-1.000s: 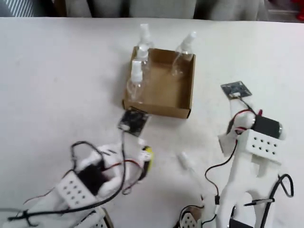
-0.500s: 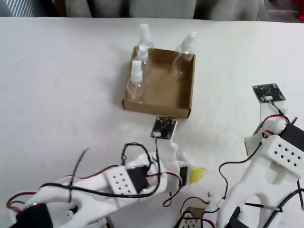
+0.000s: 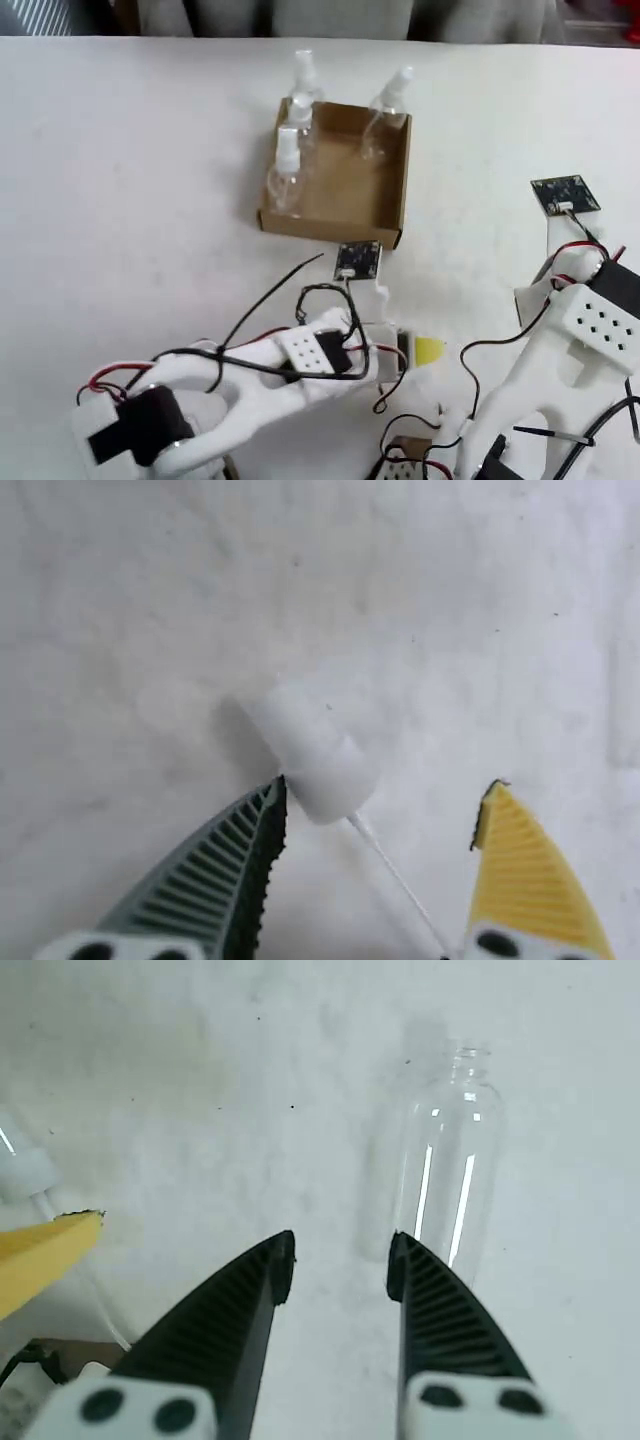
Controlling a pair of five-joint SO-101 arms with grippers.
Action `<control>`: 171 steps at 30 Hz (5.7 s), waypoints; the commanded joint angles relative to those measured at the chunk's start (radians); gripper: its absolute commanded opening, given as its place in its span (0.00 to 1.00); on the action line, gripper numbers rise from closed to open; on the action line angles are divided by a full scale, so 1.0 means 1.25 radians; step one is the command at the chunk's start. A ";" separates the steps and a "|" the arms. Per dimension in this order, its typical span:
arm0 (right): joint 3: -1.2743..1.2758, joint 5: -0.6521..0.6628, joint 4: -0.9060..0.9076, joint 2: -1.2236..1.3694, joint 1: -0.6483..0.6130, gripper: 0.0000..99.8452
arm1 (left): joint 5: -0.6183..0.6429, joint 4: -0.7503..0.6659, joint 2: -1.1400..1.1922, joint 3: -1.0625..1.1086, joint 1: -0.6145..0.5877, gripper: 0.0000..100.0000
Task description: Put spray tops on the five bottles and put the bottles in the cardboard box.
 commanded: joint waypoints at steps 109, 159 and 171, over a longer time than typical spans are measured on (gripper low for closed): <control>-0.242 0.049 -0.158 0.446 0.125 0.22 | -0.399 0.420 0.045 -0.217 -0.257 0.02; -0.239 -0.403 0.090 0.058 -0.404 0.02 | -0.399 0.555 -0.239 -0.297 -0.501 0.02; -0.133 -0.586 -0.115 0.020 -0.752 0.02 | -0.583 0.448 -0.597 -0.290 -0.656 0.02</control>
